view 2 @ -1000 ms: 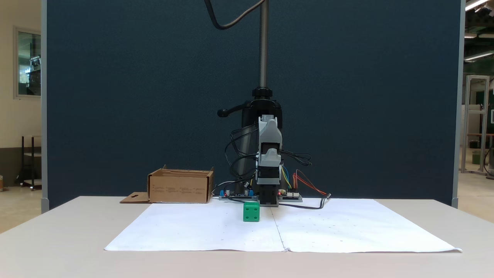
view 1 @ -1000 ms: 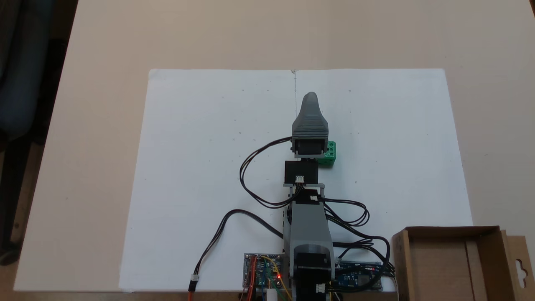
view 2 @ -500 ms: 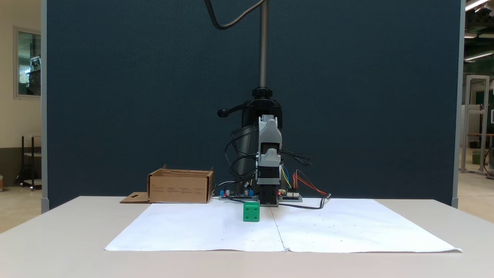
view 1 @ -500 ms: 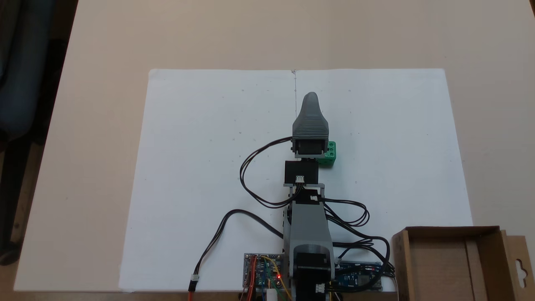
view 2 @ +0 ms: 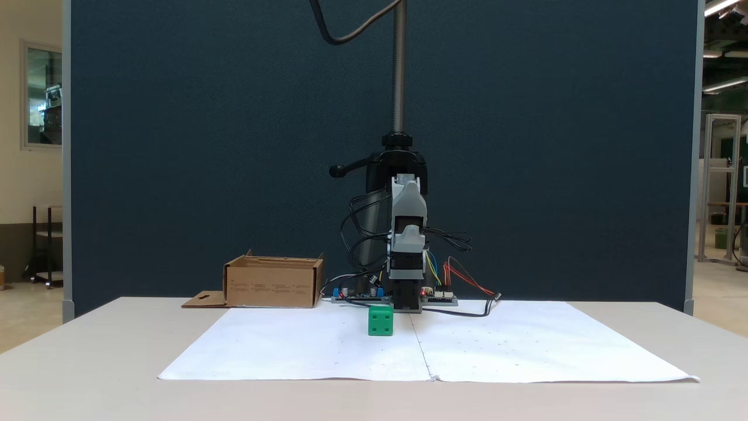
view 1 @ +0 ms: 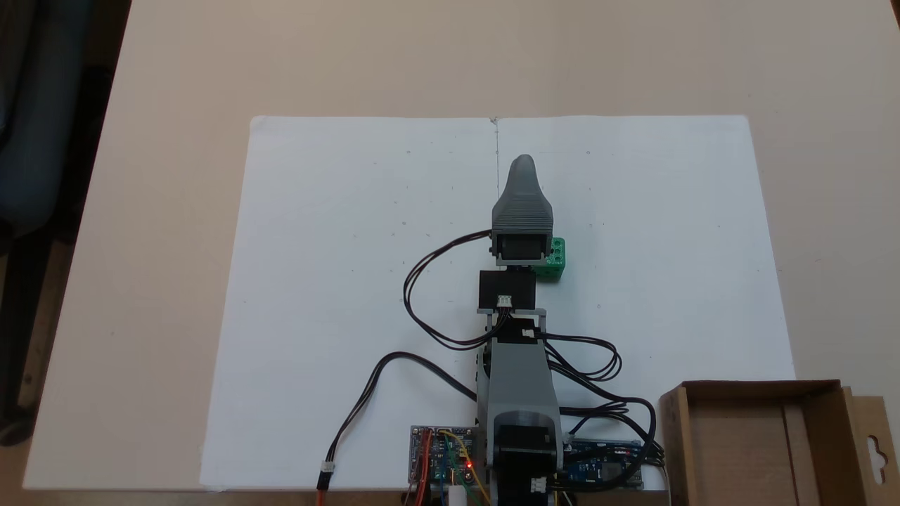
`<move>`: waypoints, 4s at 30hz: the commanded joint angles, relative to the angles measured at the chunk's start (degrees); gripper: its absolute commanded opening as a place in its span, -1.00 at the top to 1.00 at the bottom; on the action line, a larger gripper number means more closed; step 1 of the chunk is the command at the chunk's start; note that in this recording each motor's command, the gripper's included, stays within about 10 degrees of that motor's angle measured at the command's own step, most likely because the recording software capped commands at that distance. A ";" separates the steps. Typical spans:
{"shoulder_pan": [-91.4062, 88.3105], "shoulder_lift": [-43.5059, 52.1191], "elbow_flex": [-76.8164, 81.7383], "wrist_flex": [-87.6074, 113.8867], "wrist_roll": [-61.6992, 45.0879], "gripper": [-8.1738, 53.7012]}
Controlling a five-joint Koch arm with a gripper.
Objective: Grasp a green dice and put it in the bin.
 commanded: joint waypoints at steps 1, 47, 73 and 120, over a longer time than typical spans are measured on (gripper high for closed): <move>0.79 6.42 1.23 4.92 -1.67 -0.63; -4.48 -10.63 -74.79 156.09 1.49 -0.72; 11.69 -11.34 -76.46 164.53 -13.54 -0.73; 13.36 -18.28 -68.29 154.69 -11.95 -0.76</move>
